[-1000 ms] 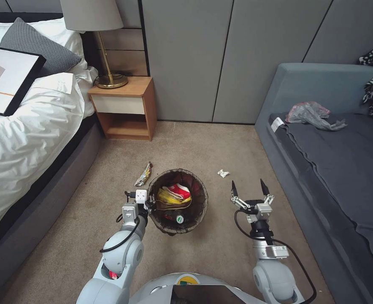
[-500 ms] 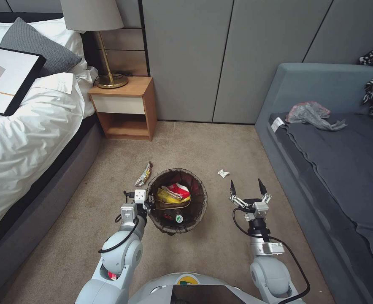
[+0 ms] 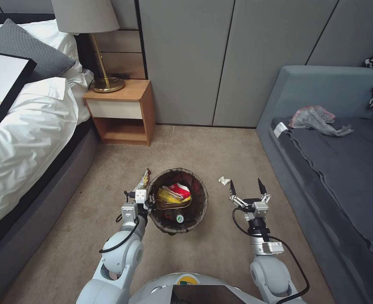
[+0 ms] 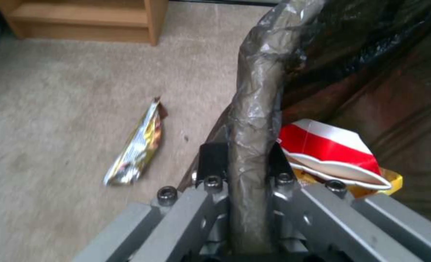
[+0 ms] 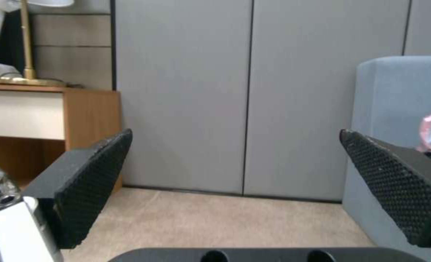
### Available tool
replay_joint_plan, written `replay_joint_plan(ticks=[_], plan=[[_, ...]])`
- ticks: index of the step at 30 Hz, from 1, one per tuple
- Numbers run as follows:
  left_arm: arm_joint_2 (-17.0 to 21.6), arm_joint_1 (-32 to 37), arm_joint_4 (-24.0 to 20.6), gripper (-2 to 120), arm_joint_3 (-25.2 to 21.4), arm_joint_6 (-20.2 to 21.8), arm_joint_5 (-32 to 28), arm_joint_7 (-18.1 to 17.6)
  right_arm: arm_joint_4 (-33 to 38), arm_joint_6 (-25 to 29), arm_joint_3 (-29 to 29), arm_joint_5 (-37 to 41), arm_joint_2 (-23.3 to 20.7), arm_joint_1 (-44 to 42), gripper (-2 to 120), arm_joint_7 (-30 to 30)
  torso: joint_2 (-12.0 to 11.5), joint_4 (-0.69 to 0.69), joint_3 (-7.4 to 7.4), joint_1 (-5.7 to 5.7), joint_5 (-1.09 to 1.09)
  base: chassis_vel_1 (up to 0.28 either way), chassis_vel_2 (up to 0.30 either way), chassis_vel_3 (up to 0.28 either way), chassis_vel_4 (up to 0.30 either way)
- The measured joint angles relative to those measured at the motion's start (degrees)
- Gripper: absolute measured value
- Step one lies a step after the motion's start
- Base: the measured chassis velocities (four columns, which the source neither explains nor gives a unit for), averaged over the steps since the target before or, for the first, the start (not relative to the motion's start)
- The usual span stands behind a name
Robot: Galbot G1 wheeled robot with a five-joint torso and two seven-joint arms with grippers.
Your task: Pick up the trash bin, then pick up the garbage from the floor and place it into the trash bin.
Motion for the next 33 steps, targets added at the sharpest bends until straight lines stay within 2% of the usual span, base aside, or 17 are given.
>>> replay_joint_plan(ticks=[4, 9, 17, 22, 26, 27, 29, 30, 32, 33], plan=[[0.0, 0.0, 0.0, 2, 0.0, 0.0, 0.0, 0.0, -0.3, 0.0, 0.0, 0.0, -0.1, 0.3, 100, -0.2, 0.0, 0.02, 0.00, 0.00, 0.04, -0.237, 0.222, 0.234, -0.211], [-0.1, 0.0, 0.0, 2, -0.1, 0.0, 0.0, 0.0, -1.0, 0.8, -0.4, 0.0, -0.1, 0.8, 100, -0.2, 0.0, -0.02, 0.01, 0.01, 0.01, -0.202, 0.187, 0.172, -0.195], [0.1, 0.1, -0.2, 2, -0.2, 0.0, 0.0, 0.0, -1.7, 2.7, -0.6, -0.5, -0.9, 2.4, 100, -0.7, 0.0, 0.00, -0.01, 0.00, 0.02, -0.040, 0.046, 0.053, -0.048], [0.2, 0.2, -0.3, 2, 0.1, 0.0, 0.0, 0.0, -2.6, 1.3, -0.4, -2.3, -1.9, 4.4, 100, -0.4, 0.0, -0.01, -0.01, 0.00, 0.01, 0.000, 0.000, 0.000, 0.000], [0.3, 0.3, -0.4, 2, 0.0, 0.1, 0.0, 0.0, -4.4, -8.6, -0.9, -0.5, -4.2, 7.7, 100, -3.3, 0.0, 0.00, 0.00, 0.00, 0.01, 0.000, 0.000, 0.000, 0.000], [0.3, 0.3, -0.4, 2, 0.0, 0.1, 0.0, 0.0, -4.4, -8.6, -0.9, -0.5, -4.2, 7.7, 100, -3.3, 0.0, 0.00, 0.00, 0.00, 0.01, 0.000, 0.000, 0.000, 0.000], [0.4, 0.3, -0.5, 2, 0.1, 0.1, 0.0, 0.0, -5.4, -15.4, -1.9, 1.2, -5.2, 9.7, 100, -3.7, 0.0, 0.01, 0.00, 0.00, 0.03, 0.000, 0.000, 0.000, 0.000], [0.4, 0.3, -0.5, 2, 0.1, 0.1, 0.0, 0.0, -5.4, -15.4, -1.9, 1.2, -5.2, 9.7, 100, -3.7, 0.0, 0.01, 0.00, 0.00, 0.03, 0.000, 0.000, 0.000, 0.000], [0.4, 0.3, -0.6, 2, 0.0, 0.2, 0.0, 0.0, -6.4, -23.7, -2.9, 3.6, -6.2, 11.5, 100, -3.2, 0.0, 0.01, 0.00, 0.00, 0.01, 0.000, 0.000, 0.000, 0.000], [0.4, 0.3, -0.6, 2, 0.0, 0.2, 0.0, 0.0, -7.0, -25.6, -3.3, 4.4, -6.4, 12.0, 100, -3.1, 0.0, 0.00, 0.00, 0.00, 0.01, 0.000, 0.000, 0.000, 0.000]])
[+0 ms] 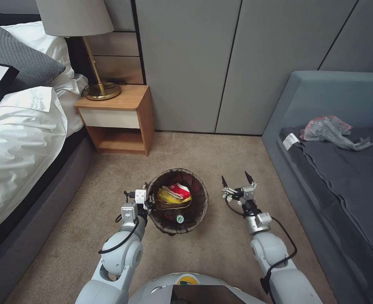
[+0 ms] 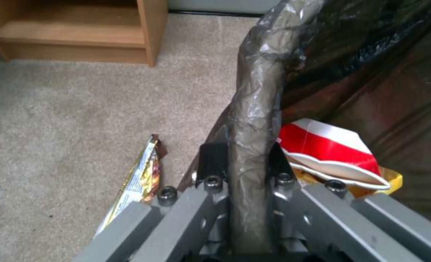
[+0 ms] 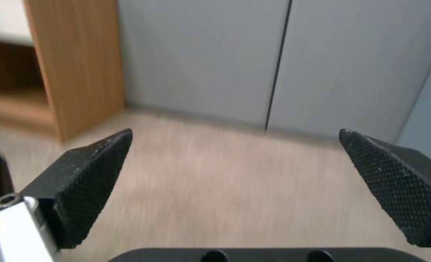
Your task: Pick up the trash bin, then pick up the garbage from the floor and place it into the trash bin.
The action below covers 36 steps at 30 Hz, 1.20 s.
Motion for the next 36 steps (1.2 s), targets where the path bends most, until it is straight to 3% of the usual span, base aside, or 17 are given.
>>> replay_joint_plan(ticks=[1, 11, 17, 26, 36], plan=[[0.1, 0.0, 0.0, 2, 0.0, 0.0, 0.0, 0.0, -1.3, -2.4, -0.5, 1.0, -0.2, 0.9, 100, 0.1, 0.0, 0.00, 0.00, 0.00, 0.01, 0.000, 0.000, 0.000, 0.000], [0.2, -0.2, 0.0, 2, -0.1, 0.1, -0.1, 0.0, -7.5, -7.4, -2.3, 2.7, -0.4, 4.3, 100, 0.3, 0.0, 0.00, 0.00, 0.00, 0.02, 0.000, 0.000, 0.000, 0.000], [0.2, -0.2, 0.1, 2, -0.1, 0.1, -0.1, 0.0, -10.0, -7.7, -2.8, 2.6, -0.4, 5.8, 100, 0.2, 0.0, -0.02, 0.00, 0.00, 0.02, 0.000, 0.000, 0.000, 0.000], [0.1, -0.3, 0.4, 2, 0.0, 0.2, -0.1, -0.1, -21.9, -8.6, -4.0, 2.3, 0.3, 13.3, 100, 0.0, 0.0, 0.00, 0.00, 0.00, 0.00, 0.000, 0.000, 0.000, 0.000], [0.0, -0.2, 0.3, 2, 0.0, 0.2, -0.1, -0.1, -28.3, -7.0, -4.6, 0.0, 0.9, 16.4, 100, -0.8, 0.0, 0.00, 0.00, 0.00, 0.00, 0.000, 0.000, 0.000, 0.000]])
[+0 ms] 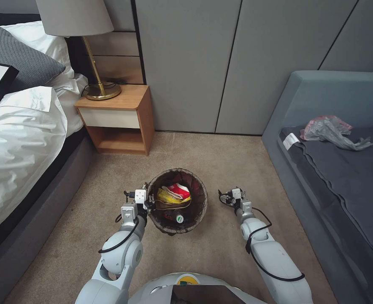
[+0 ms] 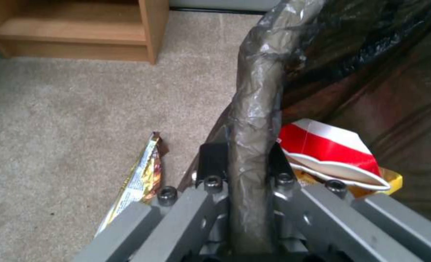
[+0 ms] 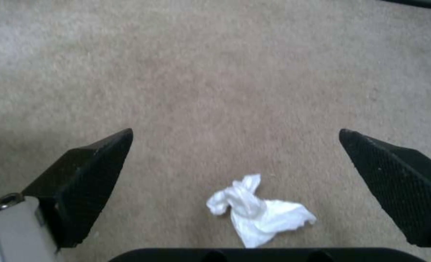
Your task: Pick up the trash bin, then pick up the garbage from the floor and place it into the trash bin.
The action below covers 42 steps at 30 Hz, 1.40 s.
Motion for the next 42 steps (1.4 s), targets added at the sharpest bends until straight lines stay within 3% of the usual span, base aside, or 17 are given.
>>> replay_joint_plan(ticks=[20, 42], plan=[[0.0, 0.3, -0.2, 2, -0.1, -0.1, 0.1, 0.0, -10.7, 3.5, 1.2, -1.7, 0.5, 2.7, 100, -1.0, 0.0, 0.00, 0.00, 0.00, 0.01, 0.000, 0.000, 0.000, 0.000], [-0.2, 0.4, -0.1, 2, 0.3, -0.1, 0.5, 0.0, -15.6, 4.4, 1.0, -2.8, 1.0, 5.0, 100, -1.4, 0.0, 0.00, 0.00, 0.00, 0.00, 0.000, 0.000, 0.000, 0.000]])
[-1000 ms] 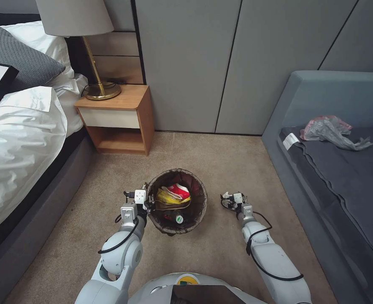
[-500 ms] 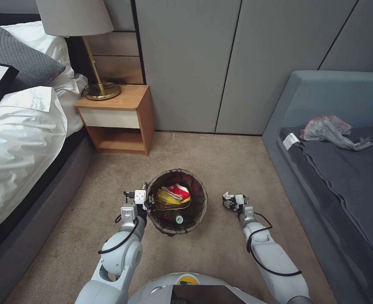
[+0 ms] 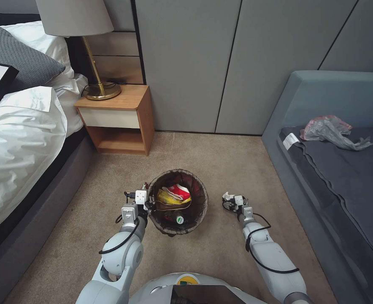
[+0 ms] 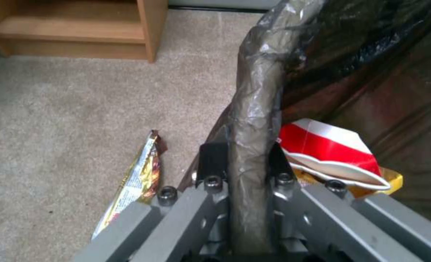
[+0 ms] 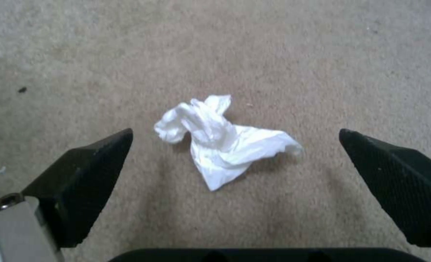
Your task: Pick up the trash bin, then pick up the garbage from the floor and place it into the trash bin.
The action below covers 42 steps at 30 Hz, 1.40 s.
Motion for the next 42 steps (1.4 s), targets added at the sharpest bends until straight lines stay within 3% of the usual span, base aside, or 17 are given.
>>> replay_joint_plan(ticks=[26, 33, 42], plan=[[-0.1, 0.0, 0.2, 2, 0.0, 0.0, 0.1, 0.1, -3.7, -0.7, -0.5, -0.7, 0.3, 2.9, 99, -0.7, 0.0, 0.00, -0.01, 0.00, 0.00, 0.000, 0.000, 0.000, 0.000], [-0.1, 0.1, 0.1, 2, 0.0, 0.0, 0.1, 0.1, -5.8, -0.4, -0.2, -1.3, 0.5, 3.5, 79, -0.9, 0.0, 0.01, -0.01, 0.00, 0.00, 0.000, 0.000, 0.000, 0.000], [-0.2, 0.5, -0.2, 2, 0.1, -0.1, 0.5, 0.1, -9.3, 1.6, 0.1, -2.2, 0.8, 5.0, 43, -2.7, 0.0, 0.00, -0.01, 0.00, 0.01, 0.000, 0.000, 0.000, 0.000]])
